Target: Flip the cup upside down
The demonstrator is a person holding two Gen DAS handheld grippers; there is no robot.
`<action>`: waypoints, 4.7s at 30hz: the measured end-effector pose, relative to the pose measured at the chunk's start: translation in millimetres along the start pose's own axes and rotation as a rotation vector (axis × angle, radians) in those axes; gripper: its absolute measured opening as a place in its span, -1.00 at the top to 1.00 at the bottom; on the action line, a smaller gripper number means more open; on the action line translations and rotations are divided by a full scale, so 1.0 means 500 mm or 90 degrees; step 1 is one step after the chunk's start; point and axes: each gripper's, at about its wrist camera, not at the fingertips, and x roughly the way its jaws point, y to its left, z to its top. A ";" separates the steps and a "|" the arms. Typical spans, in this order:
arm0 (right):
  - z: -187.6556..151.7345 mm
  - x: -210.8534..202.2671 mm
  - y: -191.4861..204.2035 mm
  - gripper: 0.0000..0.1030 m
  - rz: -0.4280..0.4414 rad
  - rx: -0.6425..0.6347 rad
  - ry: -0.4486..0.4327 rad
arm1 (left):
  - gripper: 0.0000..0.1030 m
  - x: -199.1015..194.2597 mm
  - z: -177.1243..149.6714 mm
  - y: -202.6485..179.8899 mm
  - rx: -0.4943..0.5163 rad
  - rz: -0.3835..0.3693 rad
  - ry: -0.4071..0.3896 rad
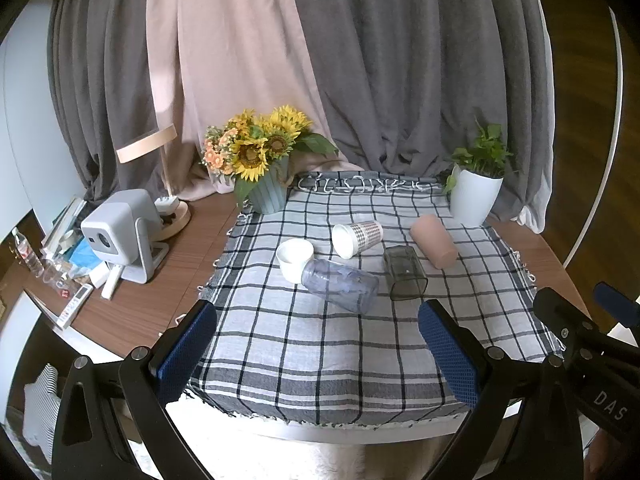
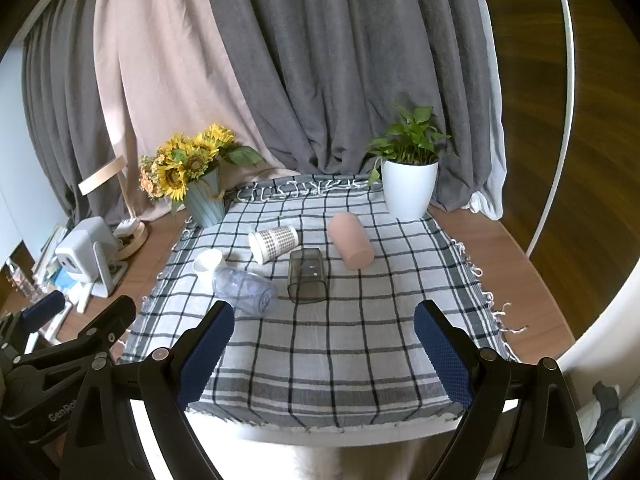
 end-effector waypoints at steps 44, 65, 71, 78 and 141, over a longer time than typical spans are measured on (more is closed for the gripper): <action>0.003 -0.007 -0.005 -0.78 -0.002 0.000 -0.001 | -0.99 -0.009 -0.006 -0.007 -0.004 -0.002 -0.002; 0.000 -0.007 0.003 -0.78 -0.003 0.000 -0.001 | -0.99 -0.008 -0.004 -0.007 -0.005 -0.002 -0.001; 0.001 -0.004 0.010 -0.78 -0.005 0.001 -0.001 | -0.99 -0.011 -0.006 -0.014 -0.003 -0.002 0.005; -0.018 0.012 0.002 -0.87 -0.006 0.025 0.016 | -0.99 0.028 -0.019 -0.009 0.003 0.010 0.035; 0.101 0.577 -0.062 -0.87 -0.229 0.464 0.236 | -0.67 0.878 0.177 -0.228 0.478 -0.240 0.442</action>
